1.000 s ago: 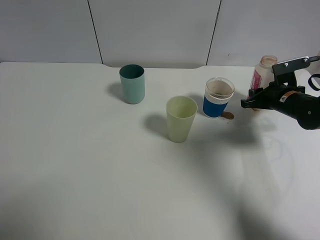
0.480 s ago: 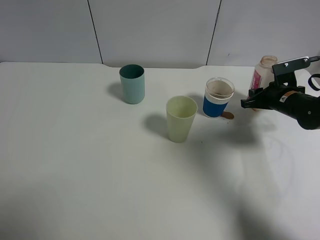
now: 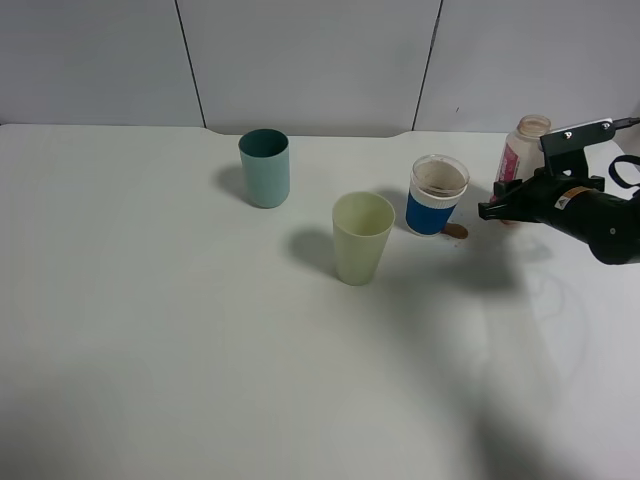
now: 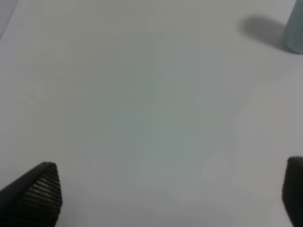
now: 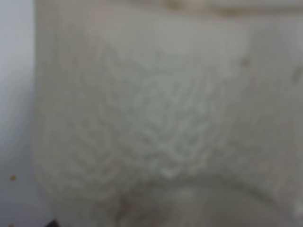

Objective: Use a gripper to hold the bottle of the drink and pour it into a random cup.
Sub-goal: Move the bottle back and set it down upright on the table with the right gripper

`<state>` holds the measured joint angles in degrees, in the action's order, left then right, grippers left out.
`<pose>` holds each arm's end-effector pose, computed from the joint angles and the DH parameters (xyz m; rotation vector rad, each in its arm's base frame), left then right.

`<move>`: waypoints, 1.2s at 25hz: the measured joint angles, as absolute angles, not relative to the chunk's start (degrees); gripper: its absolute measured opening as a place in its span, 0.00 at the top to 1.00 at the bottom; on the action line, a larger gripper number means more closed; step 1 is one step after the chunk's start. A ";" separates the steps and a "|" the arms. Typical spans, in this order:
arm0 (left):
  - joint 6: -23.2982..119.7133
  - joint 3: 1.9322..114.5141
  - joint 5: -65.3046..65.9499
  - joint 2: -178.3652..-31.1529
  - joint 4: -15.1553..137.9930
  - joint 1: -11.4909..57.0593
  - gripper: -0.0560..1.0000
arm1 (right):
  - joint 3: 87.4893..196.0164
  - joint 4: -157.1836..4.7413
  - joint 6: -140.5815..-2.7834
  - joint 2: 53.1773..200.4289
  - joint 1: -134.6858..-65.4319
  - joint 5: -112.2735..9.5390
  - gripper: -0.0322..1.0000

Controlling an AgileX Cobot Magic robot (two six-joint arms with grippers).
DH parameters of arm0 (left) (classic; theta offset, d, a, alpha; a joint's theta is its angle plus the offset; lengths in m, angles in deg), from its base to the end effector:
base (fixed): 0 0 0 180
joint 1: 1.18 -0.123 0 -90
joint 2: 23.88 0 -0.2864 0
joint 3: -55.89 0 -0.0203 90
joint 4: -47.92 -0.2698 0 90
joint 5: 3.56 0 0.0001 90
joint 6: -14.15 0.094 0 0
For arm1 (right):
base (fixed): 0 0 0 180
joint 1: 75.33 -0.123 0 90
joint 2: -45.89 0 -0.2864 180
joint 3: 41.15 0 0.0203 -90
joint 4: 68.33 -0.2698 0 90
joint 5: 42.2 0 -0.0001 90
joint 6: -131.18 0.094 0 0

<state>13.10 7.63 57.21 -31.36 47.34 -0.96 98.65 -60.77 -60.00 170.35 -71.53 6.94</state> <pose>0.0117 0.0008 0.2869 -0.0153 2.0334 -0.0019 0.3371 -0.0130 0.0636 -0.2799 2.0007 -0.1203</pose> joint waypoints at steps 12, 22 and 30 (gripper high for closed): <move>13.10 7.63 57.21 -31.29 47.34 -0.96 0.07 | 98.64 -60.72 -54.88 170.92 -71.53 7.80 0.47; 13.10 7.63 57.21 -31.29 47.34 -0.96 0.07 | 98.64 -60.72 -54.47 170.92 -71.53 7.61 0.20; 13.10 7.63 57.21 -31.29 47.34 -0.96 0.07 | 98.53 -61.36 -54.70 167.15 -71.53 1.51 0.06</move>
<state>13.10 7.63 57.21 -31.29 47.34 -0.96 98.53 -61.36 -54.70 167.15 -71.53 1.51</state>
